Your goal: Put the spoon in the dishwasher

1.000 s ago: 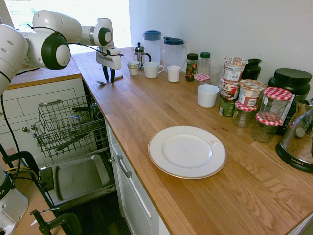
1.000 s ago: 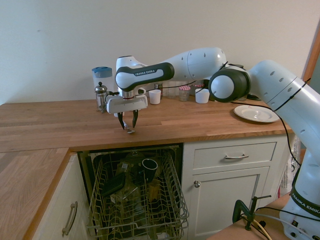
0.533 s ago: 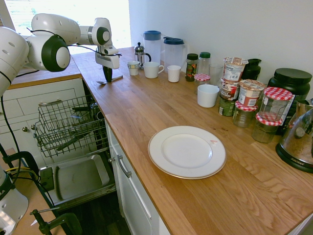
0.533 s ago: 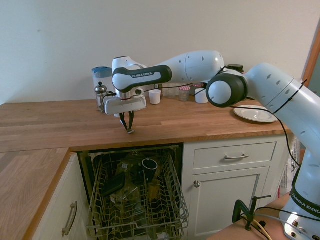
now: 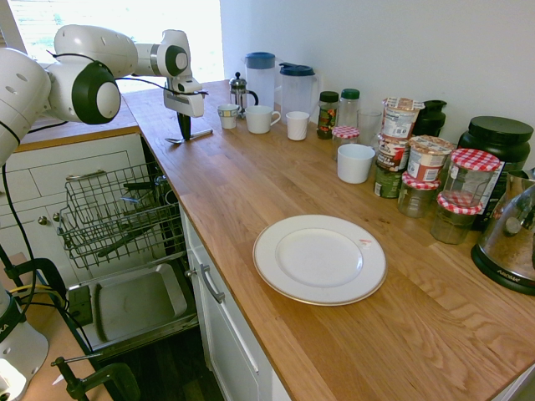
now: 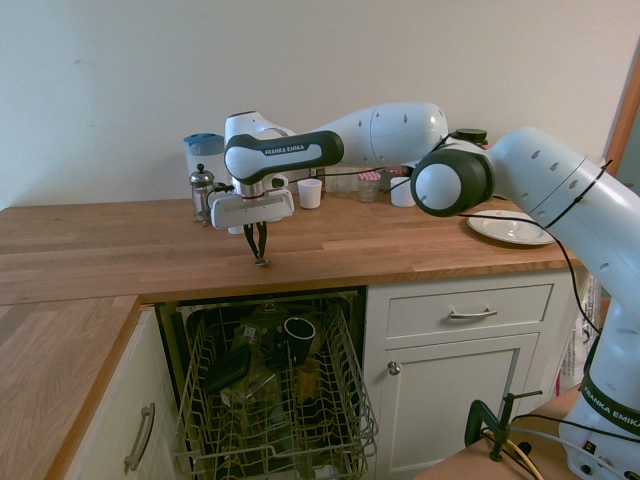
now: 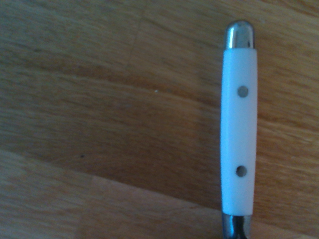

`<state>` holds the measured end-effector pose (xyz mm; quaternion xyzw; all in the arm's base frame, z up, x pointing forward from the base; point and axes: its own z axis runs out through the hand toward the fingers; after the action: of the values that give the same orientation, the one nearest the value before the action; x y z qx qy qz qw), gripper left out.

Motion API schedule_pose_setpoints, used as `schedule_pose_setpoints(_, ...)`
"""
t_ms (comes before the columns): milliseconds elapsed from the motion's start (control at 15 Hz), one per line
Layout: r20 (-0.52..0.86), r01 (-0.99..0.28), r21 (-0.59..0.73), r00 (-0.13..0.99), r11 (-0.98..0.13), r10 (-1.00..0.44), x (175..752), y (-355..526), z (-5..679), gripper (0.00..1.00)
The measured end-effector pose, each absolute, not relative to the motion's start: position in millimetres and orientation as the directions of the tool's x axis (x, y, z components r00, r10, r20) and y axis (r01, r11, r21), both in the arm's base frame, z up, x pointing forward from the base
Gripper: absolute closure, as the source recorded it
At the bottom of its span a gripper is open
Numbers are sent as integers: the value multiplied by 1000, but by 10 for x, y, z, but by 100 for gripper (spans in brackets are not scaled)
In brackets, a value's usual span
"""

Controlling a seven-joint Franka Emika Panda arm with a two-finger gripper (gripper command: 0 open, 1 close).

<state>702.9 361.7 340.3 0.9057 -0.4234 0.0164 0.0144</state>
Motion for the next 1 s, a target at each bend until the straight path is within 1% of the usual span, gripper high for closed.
schedule_pose_setpoints(200,56,-780,-5,625,-626,-779,7074,3517,3559,100)
schedule_pose_setpoints(400,65,-787,-21,614,-616,-787,6971,3561,3869,100)
schedule_pose_setpoints(667,69,-796,-17,602,-605,-795,6614,3810,4086,100)
schedule_pose_setpoints(1000,96,-814,-56,572,-578,-815,6078,4113,4318,100)
